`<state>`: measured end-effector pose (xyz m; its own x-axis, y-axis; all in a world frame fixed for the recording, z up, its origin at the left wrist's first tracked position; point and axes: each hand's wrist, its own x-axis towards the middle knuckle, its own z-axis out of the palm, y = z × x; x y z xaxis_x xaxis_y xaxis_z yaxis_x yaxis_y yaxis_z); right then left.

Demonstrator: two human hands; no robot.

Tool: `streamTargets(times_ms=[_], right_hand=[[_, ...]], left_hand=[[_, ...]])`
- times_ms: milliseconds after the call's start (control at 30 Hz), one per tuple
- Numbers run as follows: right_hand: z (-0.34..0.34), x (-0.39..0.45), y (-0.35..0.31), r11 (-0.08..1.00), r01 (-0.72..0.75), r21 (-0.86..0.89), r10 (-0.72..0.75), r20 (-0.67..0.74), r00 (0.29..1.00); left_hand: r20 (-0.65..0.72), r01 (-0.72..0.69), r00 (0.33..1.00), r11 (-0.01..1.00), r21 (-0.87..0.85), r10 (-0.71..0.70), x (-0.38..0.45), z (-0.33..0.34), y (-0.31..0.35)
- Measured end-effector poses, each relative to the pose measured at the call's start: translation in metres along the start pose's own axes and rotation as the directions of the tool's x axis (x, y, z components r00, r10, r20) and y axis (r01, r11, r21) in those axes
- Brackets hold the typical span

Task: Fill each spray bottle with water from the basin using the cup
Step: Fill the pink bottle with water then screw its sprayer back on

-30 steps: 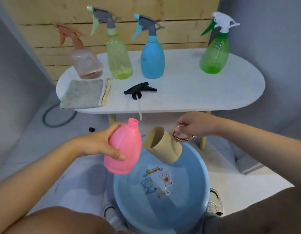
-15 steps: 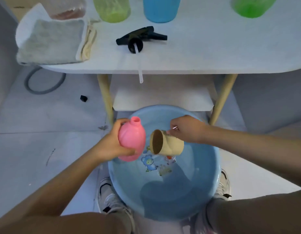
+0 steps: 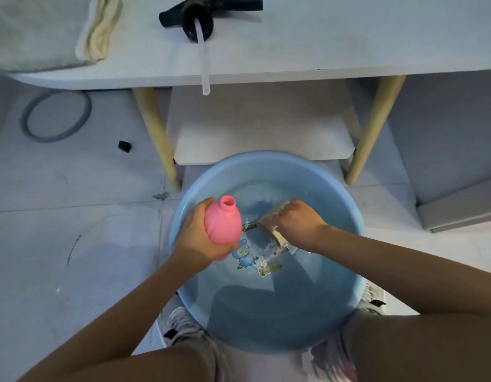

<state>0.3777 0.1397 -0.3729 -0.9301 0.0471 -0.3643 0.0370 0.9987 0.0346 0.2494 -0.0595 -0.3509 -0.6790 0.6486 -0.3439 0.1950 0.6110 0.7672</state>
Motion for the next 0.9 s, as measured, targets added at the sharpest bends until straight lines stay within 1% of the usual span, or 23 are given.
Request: streamTargets(times_ms=[67, 133, 200, 267, 300, 333, 367, 400, 467, 500, 533, 567, 600, 634, 700, 900], right_hand=[[0.001, 0.002, -0.003, 1.000, 0.008, 0.030, -0.008, 0.007, 1.000], [0.004, 0.004, -0.007, 0.998, 0.024, 0.058, -0.024, -0.015, 1.000], [0.004, 0.006, -0.004, 0.994, -0.011, 0.108, 0.012, -0.012, 1.000], [0.003, 0.007, 0.007, 0.952, -0.111, 0.285, 0.125, -0.032, 0.992], [0.002, 0.006, 0.013, 0.904, -0.168, 0.392, 0.192, -0.023, 0.981], [0.001, 0.004, 0.019, 0.835, -0.237, 0.496, 0.266, 0.012, 0.964], [0.003, 0.002, 0.025, 0.740, -0.303, 0.601, 0.332, 0.065, 0.941], [0.004, 0.000, 0.029, 0.617, -0.364, 0.698, 0.383, 0.137, 0.913], [0.008, -0.007, 0.034, 0.332, -0.432, 0.839, 0.432, 0.272, 0.860], [0.010, -0.009, 0.035, 0.196, -0.433, 0.880, 0.447, 0.313, 0.838], [0.011, -0.012, 0.035, 0.091, -0.417, 0.904, 0.466, 0.331, 0.820], [0.011, -0.015, 0.034, 0.020, -0.390, 0.920, 0.487, 0.332, 0.808], [0.010, -0.017, 0.033, -0.028, -0.364, 0.931, 0.502, 0.328, 0.800], [0.007, -0.018, 0.031, -0.059, -0.343, 0.938, 0.514, 0.323, 0.794], [0.000, -0.020, 0.029, -0.082, -0.307, 0.948, 0.536, 0.301, 0.788], [-0.030, -0.018, 0.033, 0.035, -0.228, 0.973, 0.619, 0.158, 0.769]], left_hand=[[0.015, -0.011, 1.000, 1.000, -0.013, 0.011, 0.000, 0.004, 0.000], [0.007, -0.023, 1.000, 0.999, -0.043, 0.023, 0.002, 0.007, -0.001], [-0.016, -0.030, 0.999, 0.997, -0.072, 0.029, 0.002, 0.010, -0.002], [-0.050, -0.034, 0.998, 0.996, -0.084, 0.030, 0.002, 0.011, -0.003], [-0.064, -0.033, 0.998, 0.995, -0.091, 0.027, 0.002, 0.012, -0.004], [-0.075, -0.028, 0.997, 0.994, -0.102, 0.020, 0.002, 0.012, -0.004], [-0.083, -0.023, 0.996, 0.993, -0.112, 0.014, 0.003, 0.012, -0.004], [-0.091, -0.021, 0.996, 0.993, -0.116, 0.010, 0.003, 0.011, -0.005], [-0.098, -0.017, 0.995, 0.993, -0.113, 0.006, 0.002, 0.011, -0.007], [-0.095, -0.015, 0.995, 0.993, -0.118, 0.003, 0.001, 0.012, -0.007], [-0.090, -0.010, 0.996, 0.992, -0.126, -0.002, 0.000, 0.013, -0.008], [-0.088, -0.009, 0.996, 0.991, -0.134, -0.003, -0.001, 0.014, -0.009], [-0.089, -0.008, 0.996, 0.991, -0.135, -0.004, -0.002, 0.015, -0.009], [-0.090, -0.008, 0.996, 0.991, -0.132, -0.004, -0.002, 0.015, -0.010], [-0.092, -0.007, 0.996, 0.992, -0.123, -0.004, -0.002, 0.016, -0.013], [-0.125, -0.065, 0.990, 0.997, -0.046, 0.059, 0.002, 0.022, -0.017]])
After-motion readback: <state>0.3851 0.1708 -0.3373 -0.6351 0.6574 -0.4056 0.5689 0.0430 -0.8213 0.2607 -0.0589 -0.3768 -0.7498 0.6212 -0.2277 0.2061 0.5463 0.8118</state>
